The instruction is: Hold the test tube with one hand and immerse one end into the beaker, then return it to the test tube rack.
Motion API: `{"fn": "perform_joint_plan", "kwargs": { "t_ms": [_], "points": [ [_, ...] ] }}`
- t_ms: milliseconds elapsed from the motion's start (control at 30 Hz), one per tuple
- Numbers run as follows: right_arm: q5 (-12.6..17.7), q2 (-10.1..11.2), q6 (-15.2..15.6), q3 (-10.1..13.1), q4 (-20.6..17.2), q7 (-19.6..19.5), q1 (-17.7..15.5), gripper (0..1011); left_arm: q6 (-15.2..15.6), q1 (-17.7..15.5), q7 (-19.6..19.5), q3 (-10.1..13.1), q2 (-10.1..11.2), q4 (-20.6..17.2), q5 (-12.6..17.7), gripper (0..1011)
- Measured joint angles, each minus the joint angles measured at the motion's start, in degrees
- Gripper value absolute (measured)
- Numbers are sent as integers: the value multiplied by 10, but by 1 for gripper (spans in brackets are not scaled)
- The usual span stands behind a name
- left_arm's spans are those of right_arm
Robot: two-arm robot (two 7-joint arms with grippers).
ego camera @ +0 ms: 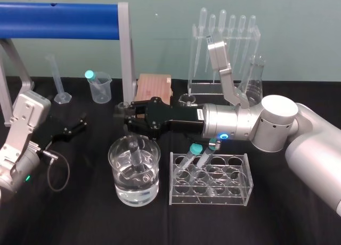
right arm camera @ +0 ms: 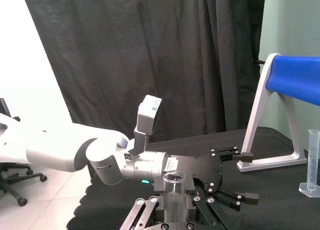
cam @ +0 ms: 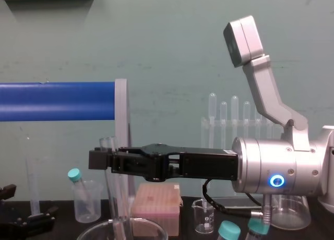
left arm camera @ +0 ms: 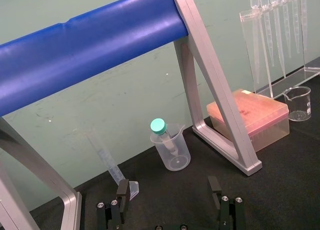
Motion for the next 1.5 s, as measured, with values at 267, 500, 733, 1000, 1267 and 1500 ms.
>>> {"fn": "perform_joint_plan", "kwargs": {
  "t_ms": [267, 500, 733, 1000, 1267, 1500],
  "points": [
    [0, 0, 0, 0, 0, 0, 0, 225, 0, 0, 0, 0, 0, 0, 0, 1000],
    [0, 0, 0, 0, 0, 0, 0, 225, 0, 0, 0, 0, 0, 0, 0, 1000],
    [0, 0, 0, 0, 0, 0, 0, 225, 0, 0, 0, 0, 0, 0, 0, 1000],
    [0, 0, 0, 0, 0, 0, 0, 225, 0, 0, 0, 0, 0, 0, 0, 1000],
    [0, 0, 0, 0, 0, 0, 0, 226, 0, 0, 0, 0, 0, 0, 0, 1000],
    [0, 0, 0, 0, 0, 0, 0, 225, 0, 0, 0, 0, 0, 0, 0, 1000]
  ]
}}
